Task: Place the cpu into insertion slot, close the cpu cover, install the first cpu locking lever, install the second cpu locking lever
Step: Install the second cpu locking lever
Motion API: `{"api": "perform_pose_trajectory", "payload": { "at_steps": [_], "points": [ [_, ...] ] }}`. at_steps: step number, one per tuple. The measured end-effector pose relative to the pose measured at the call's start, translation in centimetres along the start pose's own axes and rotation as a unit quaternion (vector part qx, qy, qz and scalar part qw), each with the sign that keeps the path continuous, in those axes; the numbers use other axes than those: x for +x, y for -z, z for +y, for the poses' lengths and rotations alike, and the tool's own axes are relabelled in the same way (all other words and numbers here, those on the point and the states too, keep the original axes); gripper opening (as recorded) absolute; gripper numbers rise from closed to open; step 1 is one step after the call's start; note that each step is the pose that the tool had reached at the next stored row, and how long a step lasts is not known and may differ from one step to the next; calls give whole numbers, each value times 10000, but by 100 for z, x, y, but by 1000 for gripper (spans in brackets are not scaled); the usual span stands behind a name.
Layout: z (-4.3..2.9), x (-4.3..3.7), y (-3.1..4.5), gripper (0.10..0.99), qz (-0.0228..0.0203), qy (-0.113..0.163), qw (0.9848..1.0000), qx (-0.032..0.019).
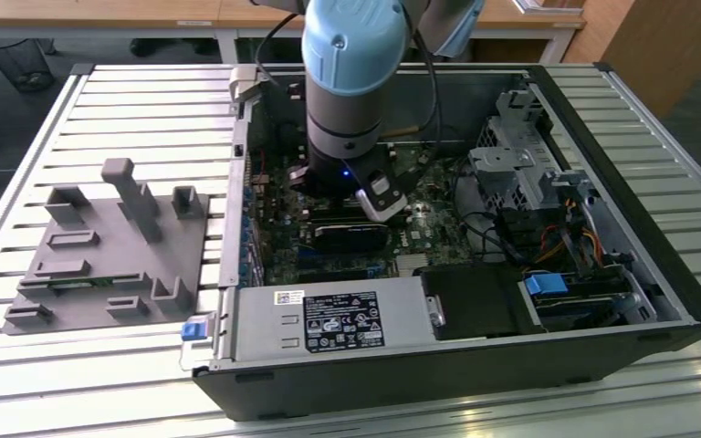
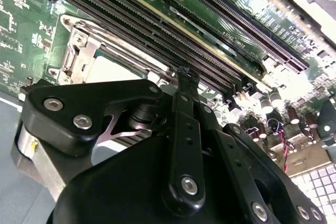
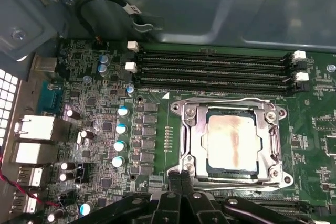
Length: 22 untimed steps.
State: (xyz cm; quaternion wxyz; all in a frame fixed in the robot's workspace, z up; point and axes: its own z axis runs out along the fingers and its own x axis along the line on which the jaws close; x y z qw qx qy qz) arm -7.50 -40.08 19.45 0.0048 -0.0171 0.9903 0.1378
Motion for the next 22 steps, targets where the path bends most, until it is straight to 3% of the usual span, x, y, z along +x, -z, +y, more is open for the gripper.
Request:
{"api": "perform_pose_trajectory", "payload": {
  "at_steps": [10,17,22],
  "points": [
    [-6,22,-50,106,-3,-1,9999,-109],
    [-6,51,-42,106,-5,0,9999,-111],
    [15,51,29,106,-6,0,9999,-115]
  ]
}}
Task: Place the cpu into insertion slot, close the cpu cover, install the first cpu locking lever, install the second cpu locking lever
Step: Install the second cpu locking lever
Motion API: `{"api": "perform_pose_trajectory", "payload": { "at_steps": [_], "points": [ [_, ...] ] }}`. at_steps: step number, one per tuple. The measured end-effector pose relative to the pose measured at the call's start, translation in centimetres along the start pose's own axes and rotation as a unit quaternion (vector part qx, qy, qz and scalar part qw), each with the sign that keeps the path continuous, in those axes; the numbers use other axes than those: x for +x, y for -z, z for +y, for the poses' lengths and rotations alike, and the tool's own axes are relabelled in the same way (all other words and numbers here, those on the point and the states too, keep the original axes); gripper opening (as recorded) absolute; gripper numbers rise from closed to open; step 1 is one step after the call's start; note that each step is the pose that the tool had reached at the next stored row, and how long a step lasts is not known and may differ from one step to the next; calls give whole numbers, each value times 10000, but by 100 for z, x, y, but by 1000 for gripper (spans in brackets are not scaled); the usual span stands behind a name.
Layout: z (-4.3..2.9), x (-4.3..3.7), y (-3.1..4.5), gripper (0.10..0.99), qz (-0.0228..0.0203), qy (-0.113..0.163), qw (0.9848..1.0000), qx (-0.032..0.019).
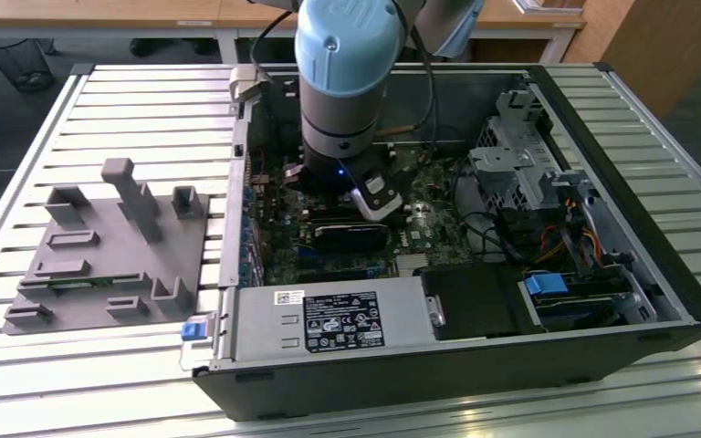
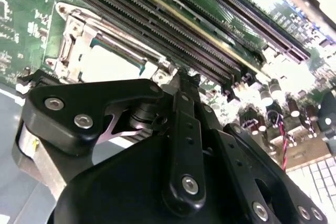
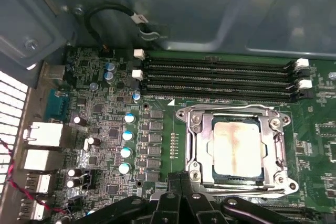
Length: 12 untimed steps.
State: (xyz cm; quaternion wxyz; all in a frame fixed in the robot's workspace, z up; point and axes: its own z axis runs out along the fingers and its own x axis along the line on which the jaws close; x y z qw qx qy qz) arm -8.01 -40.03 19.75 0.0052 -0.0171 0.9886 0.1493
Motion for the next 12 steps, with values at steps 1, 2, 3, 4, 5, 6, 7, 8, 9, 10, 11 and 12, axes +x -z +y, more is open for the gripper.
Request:
{"api": "perform_pose_trajectory", "payload": {
  "at_steps": [1,2,3,4,5,6,7,8,9,10,11,12],
  "points": [
    [7,0,23,106,0,0,10000,-3],
    [14,0,46,106,0,0,10000,-4],
    [21,-1,67,106,0,0,10000,-6],
    [26,-1,86,106,0,0,10000,-7],
    [31,-2,101,106,0,0,10000,-7],
    [35,-2,116,106,0,0,10000,-7],
    [41,-3,133,106,0,0,10000,-9],
    [46,-3,150,106,0,0,10000,-11],
    [51,-4,167,106,0,0,10000,-15],
    [56,-4,184,106,0,0,10000,-21],
    [62,-5,203,106,0,0,10000,-28],
    [68,-6,221,106,-1,0,10000,-38]
  ]
}}
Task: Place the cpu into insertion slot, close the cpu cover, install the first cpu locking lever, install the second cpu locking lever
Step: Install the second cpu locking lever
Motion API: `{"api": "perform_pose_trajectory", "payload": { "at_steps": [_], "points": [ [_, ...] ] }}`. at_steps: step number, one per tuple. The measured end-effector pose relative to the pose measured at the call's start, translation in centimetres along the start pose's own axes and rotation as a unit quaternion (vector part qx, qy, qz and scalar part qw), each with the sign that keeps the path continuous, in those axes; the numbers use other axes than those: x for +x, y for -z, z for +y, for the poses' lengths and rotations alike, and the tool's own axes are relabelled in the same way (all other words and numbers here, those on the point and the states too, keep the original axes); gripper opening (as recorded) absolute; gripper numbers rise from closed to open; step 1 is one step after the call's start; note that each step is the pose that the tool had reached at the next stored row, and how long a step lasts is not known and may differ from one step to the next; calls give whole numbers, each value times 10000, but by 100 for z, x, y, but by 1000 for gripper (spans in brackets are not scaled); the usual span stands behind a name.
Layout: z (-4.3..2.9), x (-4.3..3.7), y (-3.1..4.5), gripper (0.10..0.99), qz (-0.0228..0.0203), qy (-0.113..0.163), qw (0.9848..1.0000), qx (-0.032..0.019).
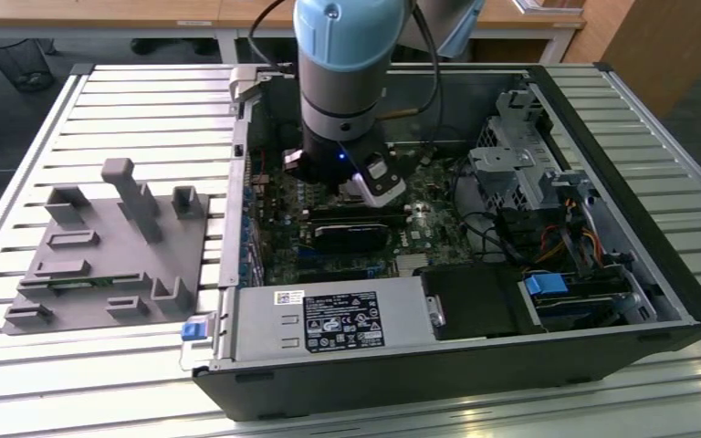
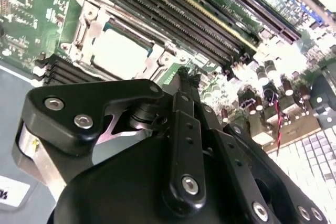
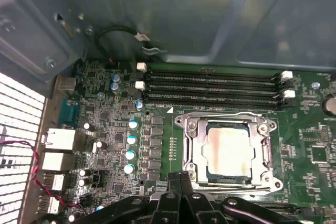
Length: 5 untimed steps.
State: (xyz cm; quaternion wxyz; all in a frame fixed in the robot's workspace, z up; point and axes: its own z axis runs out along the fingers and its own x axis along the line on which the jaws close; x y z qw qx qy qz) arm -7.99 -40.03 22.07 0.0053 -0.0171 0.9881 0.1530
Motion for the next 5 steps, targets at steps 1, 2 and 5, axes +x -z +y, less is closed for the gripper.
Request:
{"api": "perform_pose_trajectory", "payload": {
  "at_steps": [1,2,5],
  "points": [
    [4,-1,13,106,0,0,10000,-13],
    [6,-1,20,106,-1,0,10000,-19],
    [7,-1,20,106,-2,-1,10000,-23]
  ]
}}
